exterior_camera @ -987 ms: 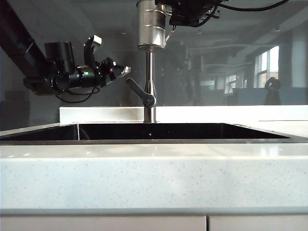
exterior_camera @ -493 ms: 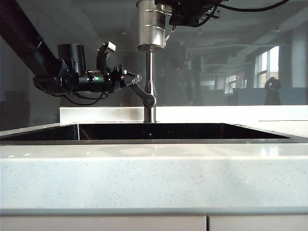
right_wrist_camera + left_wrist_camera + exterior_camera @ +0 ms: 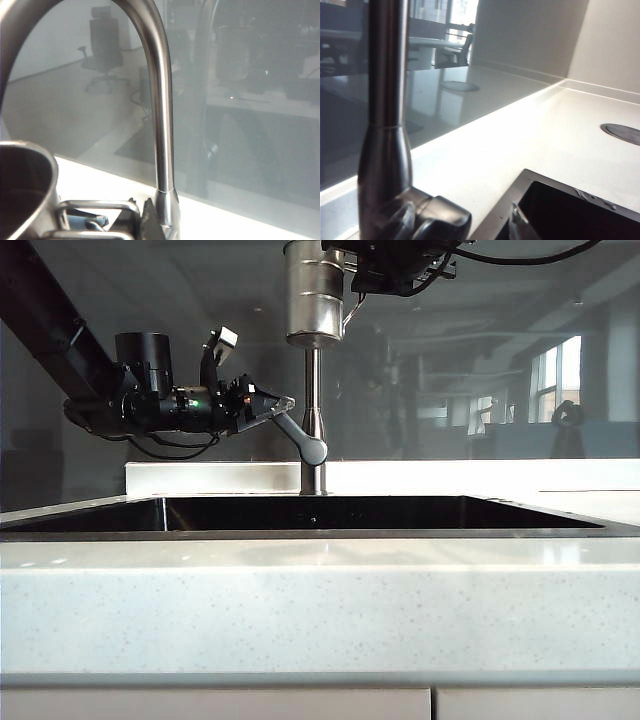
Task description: Pick up the mug next to the sink, go to the faucet to get some water, pour the water into the sink, and finally put the mug back to its place.
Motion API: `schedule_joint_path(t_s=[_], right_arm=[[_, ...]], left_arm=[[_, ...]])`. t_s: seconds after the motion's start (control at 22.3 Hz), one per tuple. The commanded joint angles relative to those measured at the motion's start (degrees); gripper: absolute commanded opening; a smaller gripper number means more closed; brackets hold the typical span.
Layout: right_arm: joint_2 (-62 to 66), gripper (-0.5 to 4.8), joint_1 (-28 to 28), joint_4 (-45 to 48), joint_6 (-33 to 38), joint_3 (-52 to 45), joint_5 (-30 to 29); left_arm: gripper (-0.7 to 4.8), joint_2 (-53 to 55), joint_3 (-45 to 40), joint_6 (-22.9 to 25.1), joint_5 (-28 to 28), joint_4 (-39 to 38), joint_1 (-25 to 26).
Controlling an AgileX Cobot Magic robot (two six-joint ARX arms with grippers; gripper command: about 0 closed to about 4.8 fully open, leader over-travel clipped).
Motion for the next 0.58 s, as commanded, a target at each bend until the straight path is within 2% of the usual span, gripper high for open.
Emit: schedule_joint_path(t_s=[0.04, 0.18, 0.27, 0.45, 0.58], right_arm=[[-0.81, -0.02, -0.02, 1.86, 0.37, 0.5, -0.09], [-0.81, -0.02, -0.02, 1.86, 0.37, 0.5, -0.07], [-0.81, -0.02, -0.02, 1.86, 0.37, 0.5, -0.07], [-0.81, -0.02, -0.02, 1.81, 0.37, 0.5, -0.07], [-0.81, -0.02, -0.02, 1.79, 0.35, 0.5, -0.07]], left_arm=[[2.36, -0.35, 0.22, -0.61, 6.38, 1.29, -0.52], [2.04, -0.35, 0.22, -0.83, 9.22, 1.29, -0.52], [2.06, -0.35, 0.22, -0.79, 9.2, 1.29, -0.52], [2.07, -0.35, 0.22, 0.24, 2.6, 1.2, -0.37], [2.07, -0.35, 0.2, 3.61, -2.73, 0.24, -0.24]])
